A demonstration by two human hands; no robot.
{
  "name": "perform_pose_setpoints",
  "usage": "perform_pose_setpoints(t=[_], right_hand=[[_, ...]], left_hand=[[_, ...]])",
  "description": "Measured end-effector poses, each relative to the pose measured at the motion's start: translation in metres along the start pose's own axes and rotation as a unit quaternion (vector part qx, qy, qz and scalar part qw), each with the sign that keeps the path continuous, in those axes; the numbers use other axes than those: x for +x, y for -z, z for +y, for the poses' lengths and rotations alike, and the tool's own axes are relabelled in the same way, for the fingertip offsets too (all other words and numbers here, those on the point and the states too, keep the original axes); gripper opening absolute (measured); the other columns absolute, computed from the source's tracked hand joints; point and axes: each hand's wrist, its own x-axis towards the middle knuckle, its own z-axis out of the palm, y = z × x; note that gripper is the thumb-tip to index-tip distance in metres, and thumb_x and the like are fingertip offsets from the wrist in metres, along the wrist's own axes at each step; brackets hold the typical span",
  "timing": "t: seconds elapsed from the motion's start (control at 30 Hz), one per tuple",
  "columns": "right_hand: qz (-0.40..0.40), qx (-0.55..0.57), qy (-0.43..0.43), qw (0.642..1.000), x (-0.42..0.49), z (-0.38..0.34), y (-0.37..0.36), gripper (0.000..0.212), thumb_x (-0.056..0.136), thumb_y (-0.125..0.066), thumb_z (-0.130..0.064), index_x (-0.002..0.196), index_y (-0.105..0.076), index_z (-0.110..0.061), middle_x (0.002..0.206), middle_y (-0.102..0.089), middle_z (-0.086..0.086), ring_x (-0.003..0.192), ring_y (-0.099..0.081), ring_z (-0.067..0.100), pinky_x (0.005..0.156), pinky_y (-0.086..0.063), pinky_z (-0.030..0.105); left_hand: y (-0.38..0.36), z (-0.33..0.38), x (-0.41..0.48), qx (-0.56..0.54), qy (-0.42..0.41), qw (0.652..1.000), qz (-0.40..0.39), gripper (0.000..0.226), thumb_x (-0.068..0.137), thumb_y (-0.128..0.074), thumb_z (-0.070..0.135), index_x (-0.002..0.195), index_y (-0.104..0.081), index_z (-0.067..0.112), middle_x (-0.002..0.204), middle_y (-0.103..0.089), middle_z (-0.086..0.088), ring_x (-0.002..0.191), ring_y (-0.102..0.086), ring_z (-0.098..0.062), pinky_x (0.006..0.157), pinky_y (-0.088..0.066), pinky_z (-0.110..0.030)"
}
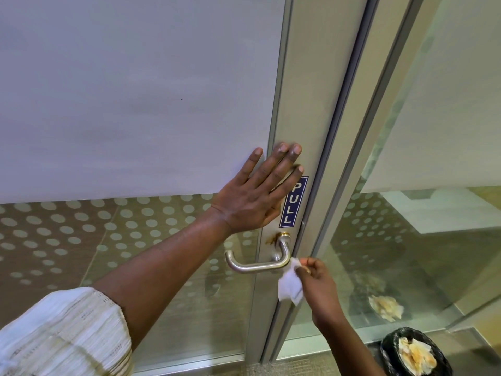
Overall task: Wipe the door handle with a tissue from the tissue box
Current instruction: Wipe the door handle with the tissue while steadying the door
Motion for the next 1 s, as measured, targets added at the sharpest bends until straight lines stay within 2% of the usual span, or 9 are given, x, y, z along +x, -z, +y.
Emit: perform_pose_setpoints(t=[0.13, 0.2, 0.3, 0.43, 0.5, 0.63, 0.77, 0.87, 1.0], right_hand=[[0.029, 0.075, 0.133, 0.988, -0.002, -0.025, -0.006, 0.018, 0.097, -0.064, -0.013, 0.112, -0.07, -0.022, 0.107, -0.076, -0.007, 0.104, -0.071, 0.01, 0.092, -0.053, 0.028], [0.023, 0.003, 0.227, 0.974, -0.004, -0.029, -0.009, 0.025, 0.099, -0.062, -0.017, 0.122, -0.068, -0.026, 0.116, -0.073, -0.009, 0.108, -0.067, 0.002, 0.093, -0.05, 0.019], [0.069, -0.173, 0.366, 0.912, -0.003, -0.03, -0.016, 0.042, 0.093, -0.055, -0.002, 0.13, -0.065, -0.019, 0.124, -0.065, -0.005, 0.109, -0.059, -0.003, 0.094, -0.038, 0.002], [0.062, -0.251, 0.389, 0.884, -0.001, -0.033, -0.018, 0.04, 0.095, -0.06, -0.004, 0.129, -0.062, -0.024, 0.124, -0.064, -0.007, 0.111, -0.059, 0.006, 0.093, -0.033, 0.0], [0.055, -0.279, 0.391, 0.875, 0.004, -0.038, -0.017, 0.029, 0.095, -0.063, -0.011, 0.121, -0.064, -0.024, 0.116, -0.067, -0.005, 0.104, -0.061, 0.012, 0.086, -0.034, 0.003], [0.019, -0.388, 0.492, 0.779, 0.011, -0.052, -0.025, 0.017, 0.083, -0.073, -0.009, 0.1, -0.074, -0.01, 0.101, -0.069, 0.005, 0.099, -0.062, 0.023, 0.087, -0.051, 0.029], [-0.059, -0.44, 0.522, 0.729, 0.019, -0.058, -0.008, 0.025, 0.084, -0.072, -0.012, 0.108, -0.076, -0.012, 0.108, -0.068, 0.003, 0.107, -0.06, 0.022, 0.085, -0.056, 0.036], [-0.03, -0.393, 0.485, 0.781, 0.021, -0.043, 0.005, 0.035, 0.087, -0.067, -0.002, 0.12, -0.072, -0.013, 0.119, -0.066, 0.005, 0.111, -0.063, 0.024, 0.087, -0.056, 0.032], [0.059, -0.264, 0.404, 0.874, 0.01, -0.026, -0.007, 0.033, 0.094, -0.064, -0.003, 0.123, -0.069, -0.017, 0.12, -0.065, -0.003, 0.107, -0.06, 0.005, 0.09, -0.039, 0.005]], left_hand=[[0.001, 0.0, 0.001, -0.008, 0.003, 1.0, 0.006, 0.066, 0.101, -0.05, 0.032, 0.161, -0.041, 0.008, 0.17, -0.023, -0.02, 0.157, -0.029, -0.038, 0.13, -0.006, -0.056], [0.001, 0.0, 0.001, -0.006, 0.001, 1.0, 0.007, 0.066, 0.1, -0.05, 0.032, 0.161, -0.041, 0.008, 0.17, -0.023, -0.021, 0.157, -0.029, -0.038, 0.13, -0.007, -0.057], [0.001, 0.0, 0.001, -0.007, 0.0, 1.0, 0.008, 0.066, 0.101, -0.049, 0.032, 0.161, -0.04, 0.008, 0.169, -0.029, -0.022, 0.157, -0.027, -0.039, 0.13, -0.008, -0.056], [0.001, 0.0, 0.001, -0.007, -0.002, 1.0, 0.001, 0.066, 0.102, -0.047, 0.034, 0.161, -0.04, 0.007, 0.168, -0.031, -0.022, 0.157, -0.027, -0.039, 0.13, -0.007, -0.056], [0.002, 0.0, 0.001, -0.004, -0.001, 1.0, 0.001, 0.066, 0.102, -0.045, 0.033, 0.162, -0.039, 0.008, 0.168, -0.031, -0.022, 0.157, -0.029, -0.039, 0.129, -0.007, -0.056], [0.002, 0.0, 0.001, -0.003, -0.004, 1.0, 0.003, 0.064, 0.104, -0.044, 0.032, 0.162, -0.038, 0.008, 0.168, -0.031, -0.022, 0.157, -0.029, -0.039, 0.129, -0.007, -0.056], [0.003, 0.0, 0.001, -0.007, -0.002, 1.0, 0.007, 0.062, 0.104, -0.043, 0.03, 0.162, -0.038, 0.008, 0.168, -0.032, -0.022, 0.157, -0.03, -0.039, 0.129, -0.009, -0.056], [0.002, 0.001, 0.001, -0.012, -0.001, 1.0, 0.009, 0.065, 0.102, -0.046, 0.03, 0.162, -0.039, 0.007, 0.168, -0.031, -0.022, 0.157, -0.029, -0.039, 0.129, -0.01, -0.056], [0.001, 0.0, 0.0, -0.015, -0.002, 1.0, 0.011, 0.067, 0.101, -0.048, 0.032, 0.162, -0.038, 0.007, 0.169, -0.03, -0.022, 0.157, -0.028, -0.039, 0.13, -0.009, -0.056]])
